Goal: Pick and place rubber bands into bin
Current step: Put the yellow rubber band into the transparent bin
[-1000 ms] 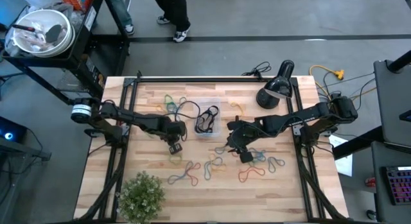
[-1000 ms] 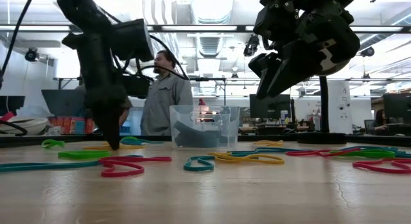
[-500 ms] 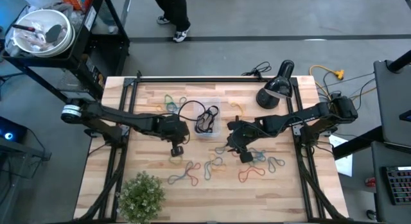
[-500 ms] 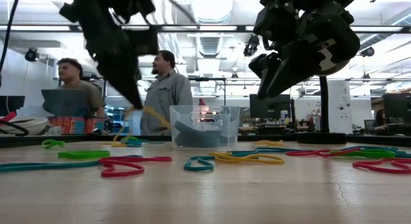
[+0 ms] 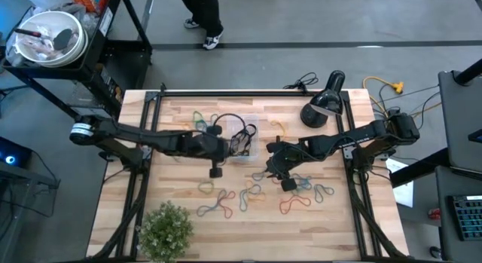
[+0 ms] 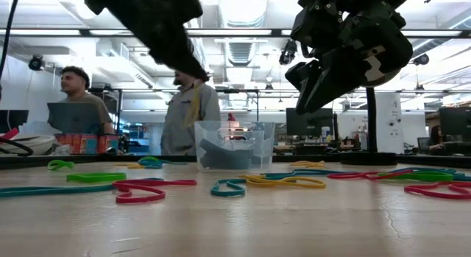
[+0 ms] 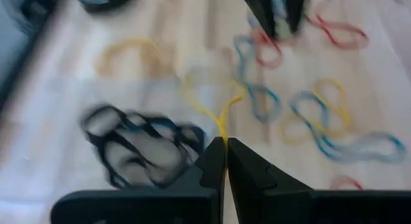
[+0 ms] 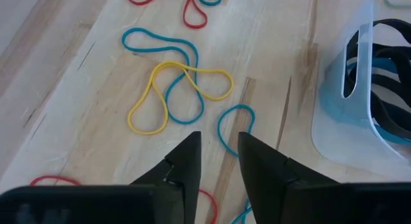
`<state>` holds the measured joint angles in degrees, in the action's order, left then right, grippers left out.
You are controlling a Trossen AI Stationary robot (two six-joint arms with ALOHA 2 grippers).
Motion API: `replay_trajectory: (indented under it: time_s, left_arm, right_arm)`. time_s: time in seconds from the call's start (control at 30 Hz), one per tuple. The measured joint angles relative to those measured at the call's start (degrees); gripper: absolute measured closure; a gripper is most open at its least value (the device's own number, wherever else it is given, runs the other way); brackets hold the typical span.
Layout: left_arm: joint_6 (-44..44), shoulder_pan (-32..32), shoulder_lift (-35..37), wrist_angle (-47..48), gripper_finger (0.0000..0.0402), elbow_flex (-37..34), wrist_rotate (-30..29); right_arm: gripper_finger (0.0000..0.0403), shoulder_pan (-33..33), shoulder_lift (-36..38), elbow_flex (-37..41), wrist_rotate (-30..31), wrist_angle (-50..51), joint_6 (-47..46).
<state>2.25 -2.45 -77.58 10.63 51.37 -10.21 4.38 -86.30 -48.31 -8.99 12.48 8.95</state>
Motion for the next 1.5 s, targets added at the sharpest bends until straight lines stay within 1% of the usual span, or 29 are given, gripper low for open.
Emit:
replay_trajectory:
  time_s: [0.17, 0.3, 0.5, 0.73, 0.93, 1.03, 1.3, 1.4, 1.5]
  left_arm:
    - [2.40, 2.31, 0.00, -4.32, 0.0401, -0.15, -3.60]
    - [4.44, 4.45, -1.21, -7.50, 0.0401, -0.15, -3.90]
    - [6.24, 7.92, -5.15, -13.32, 0.0401, -0.18, -3.90]
    - [5.63, 11.11, -9.32, -13.14, 0.0401, 0.09, -4.02]
    - [5.59, 11.38, -10.84, -13.27, 0.0399, 0.24, -3.85]
    - [5.58, 11.38, -10.84, -13.32, 0.0380, 0.24, -3.78]
    - [5.52, 11.40, -10.73, -13.25, 0.0304, 0.24, -3.77]
    - [5.47, 11.38, -10.71, -13.20, 0.0288, 0.25, -3.75]
    - [5.46, 11.38, -10.56, -13.20, 0.0282, 0.39, -3.75]
  right_arm:
    - [0.0314, 0.00, 0.00, 0.00, 0.00, -0.25, 0.00]
    - [0.0318, 0.00, 0.00, 0.11, 0.00, -1.05, 0.03]
    - [0.0317, -0.02, -0.02, 0.57, 0.02, -1.51, 0.02]
    - [0.0316, -0.02, -0.02, 1.58, 0.02, -1.70, -0.33]
    - [0.0325, -0.02, -0.02, 2.89, 0.02, -3.77, -0.31]
    - [0.0326, -0.02, -0.02, 3.10, 0.02, -4.49, -0.15]
    - [0.0321, -0.02, -0.03, 3.13, 0.02, -4.49, -0.02]
    - [0.0325, -0.02, -0.03, 3.13, 0.02, -4.47, -0.01]
    - [0.0330, -0.04, -0.02, 3.13, 0.16, -3.83, 0.03]
